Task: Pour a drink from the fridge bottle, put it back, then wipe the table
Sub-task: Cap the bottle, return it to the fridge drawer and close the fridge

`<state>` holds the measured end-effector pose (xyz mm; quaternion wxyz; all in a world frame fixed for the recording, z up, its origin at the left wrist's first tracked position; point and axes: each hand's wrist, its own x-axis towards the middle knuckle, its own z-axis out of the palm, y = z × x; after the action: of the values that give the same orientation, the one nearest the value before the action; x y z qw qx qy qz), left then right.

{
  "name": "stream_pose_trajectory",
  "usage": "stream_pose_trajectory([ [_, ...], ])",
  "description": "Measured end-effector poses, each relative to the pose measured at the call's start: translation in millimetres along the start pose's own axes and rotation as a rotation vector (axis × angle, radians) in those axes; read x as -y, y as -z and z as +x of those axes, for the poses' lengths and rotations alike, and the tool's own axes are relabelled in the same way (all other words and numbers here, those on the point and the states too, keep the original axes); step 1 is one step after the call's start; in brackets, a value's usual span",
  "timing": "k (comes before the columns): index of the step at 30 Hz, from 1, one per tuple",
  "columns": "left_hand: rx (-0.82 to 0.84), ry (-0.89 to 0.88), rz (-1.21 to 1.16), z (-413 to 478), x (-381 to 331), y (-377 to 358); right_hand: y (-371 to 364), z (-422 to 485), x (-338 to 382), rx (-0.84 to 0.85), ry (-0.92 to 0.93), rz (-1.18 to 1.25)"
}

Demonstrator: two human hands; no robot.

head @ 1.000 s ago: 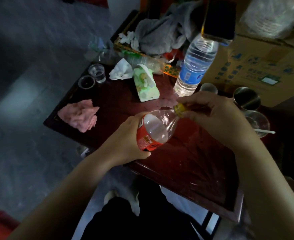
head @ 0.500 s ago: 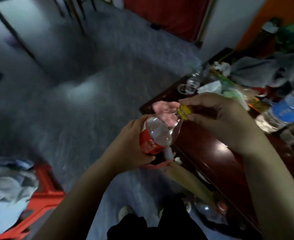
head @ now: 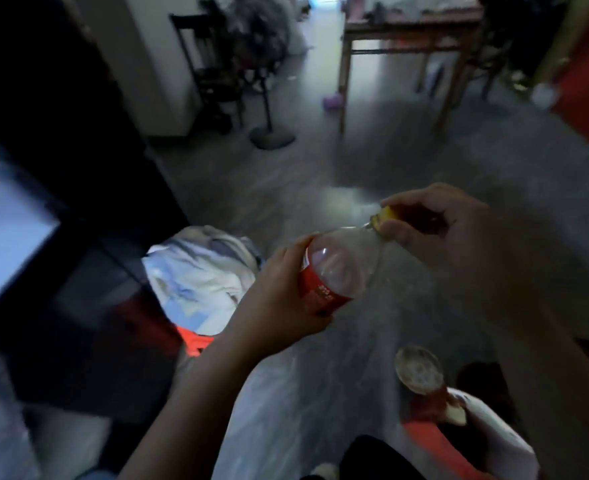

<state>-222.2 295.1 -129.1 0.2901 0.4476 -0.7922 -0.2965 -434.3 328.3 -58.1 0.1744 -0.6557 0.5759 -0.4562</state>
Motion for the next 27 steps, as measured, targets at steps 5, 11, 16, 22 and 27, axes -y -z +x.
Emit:
stream_pose_trajectory([
  [5, -0.173, 0.171, 0.026, -11.5, 29.2, 49.2, -61.3, 61.2, 24.8, 0.171, 0.191, 0.074],
  [11, -0.36, 0.356, 0.059, -10.1, 55.8, 83.8, -116.7, 128.6, 34.6, 0.383, 0.347, 0.141],
  [16, -0.506, 0.467, 0.083, 7.5, 70.0, 104.3, -146.0, 190.1, 39.8, 0.585, 0.552, 0.25],
  [22, -0.685, 0.59, 0.126, 18.2, 90.8, 122.7, -194.1, 238.3, 57.7, 0.794, 0.764, 0.266],
  [27, -0.784, 0.702, 0.191, 4.4, 100.7, 144.8, -243.1, 256.8, 84.9, 0.856, 0.867, 0.313],
])
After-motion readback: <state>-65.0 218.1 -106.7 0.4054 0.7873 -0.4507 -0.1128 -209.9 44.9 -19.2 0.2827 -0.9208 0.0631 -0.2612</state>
